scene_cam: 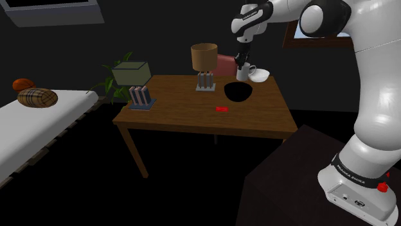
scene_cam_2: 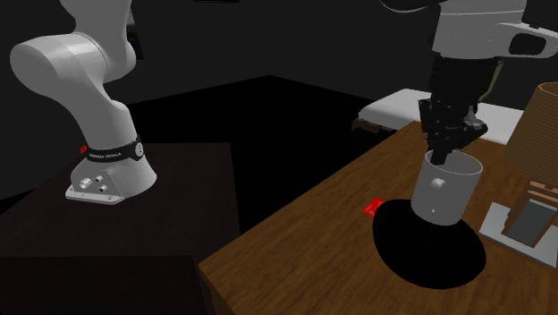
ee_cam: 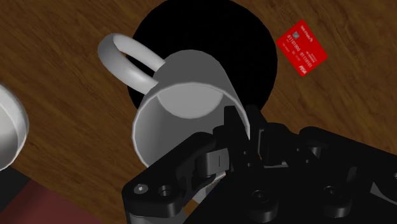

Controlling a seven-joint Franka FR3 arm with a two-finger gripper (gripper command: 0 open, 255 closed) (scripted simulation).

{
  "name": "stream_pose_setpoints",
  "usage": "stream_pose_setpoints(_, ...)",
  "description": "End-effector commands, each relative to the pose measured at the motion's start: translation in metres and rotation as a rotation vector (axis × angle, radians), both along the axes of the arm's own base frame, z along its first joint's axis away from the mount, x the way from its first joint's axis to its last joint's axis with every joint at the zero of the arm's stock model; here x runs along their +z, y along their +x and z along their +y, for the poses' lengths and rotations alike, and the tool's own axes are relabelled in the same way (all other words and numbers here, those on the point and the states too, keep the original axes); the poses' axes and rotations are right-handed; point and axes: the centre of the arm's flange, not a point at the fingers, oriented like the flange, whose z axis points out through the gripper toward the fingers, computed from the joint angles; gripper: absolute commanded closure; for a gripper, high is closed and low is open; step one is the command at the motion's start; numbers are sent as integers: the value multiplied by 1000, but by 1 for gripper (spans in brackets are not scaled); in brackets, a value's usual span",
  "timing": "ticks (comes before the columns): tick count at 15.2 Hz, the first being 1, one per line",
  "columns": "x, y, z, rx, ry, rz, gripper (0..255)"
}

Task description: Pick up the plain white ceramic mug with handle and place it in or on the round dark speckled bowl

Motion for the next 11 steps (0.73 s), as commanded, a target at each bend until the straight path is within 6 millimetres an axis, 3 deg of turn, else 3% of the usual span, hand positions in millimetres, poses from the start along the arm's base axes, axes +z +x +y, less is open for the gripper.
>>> stream_pose_setpoints(1, -10, 1, 1, 0, 0, -1, 255)
stream_pose_setpoints(11, -63, 1, 1, 0, 0, -1, 255)
